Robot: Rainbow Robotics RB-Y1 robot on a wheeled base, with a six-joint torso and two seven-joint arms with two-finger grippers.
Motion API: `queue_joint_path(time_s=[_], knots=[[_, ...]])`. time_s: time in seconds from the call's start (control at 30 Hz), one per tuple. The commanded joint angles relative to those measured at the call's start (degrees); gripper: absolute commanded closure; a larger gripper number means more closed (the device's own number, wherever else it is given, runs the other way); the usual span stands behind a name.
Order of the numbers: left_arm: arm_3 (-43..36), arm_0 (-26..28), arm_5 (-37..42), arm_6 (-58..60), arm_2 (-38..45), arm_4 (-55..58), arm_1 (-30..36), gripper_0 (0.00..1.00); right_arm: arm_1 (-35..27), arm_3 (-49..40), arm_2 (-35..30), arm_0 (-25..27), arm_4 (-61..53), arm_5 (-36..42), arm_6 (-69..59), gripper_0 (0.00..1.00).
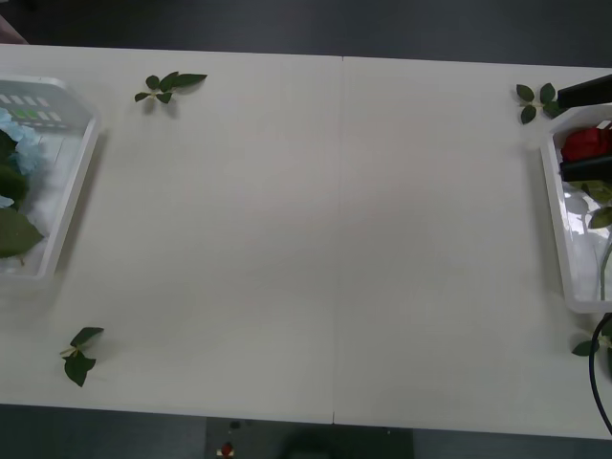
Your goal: Put the red flowers into the right box and the blue flowers into the left box
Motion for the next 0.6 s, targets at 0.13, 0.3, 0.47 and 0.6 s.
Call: queue_joint_path(time_s=[0.13, 0.3, 0.47, 0.6], knots=[[6.73, 0.08, -7.13, -1.92, -1.19, -2.6, 1.76, 1.0, -0.22, -1.73, -0.9, -1.59, -0.1, -0.03, 1.59, 0.0], [12.35, 0.08, -14.16, -1.92, -5.24, -2.6, 1.85, 1.0, -0.22, -1.73, -0.9, -1.59, -0.1, -0.03, 1.59, 0.0], [16.57, 0.08, -20.4, -1.74, -8.14, -2.68, 1.76, 1.0, -0.22, -1.73, -0.9, -1.59, -0.1, -0.03, 1.59, 0.0], [17.18, 0.26, -21.54, -1.66, -9.37, -2.77, 1.76, 0.99, -0.22, -1.73, -0.9, -1.59, -0.1, -0.03, 1.59, 0.0]])
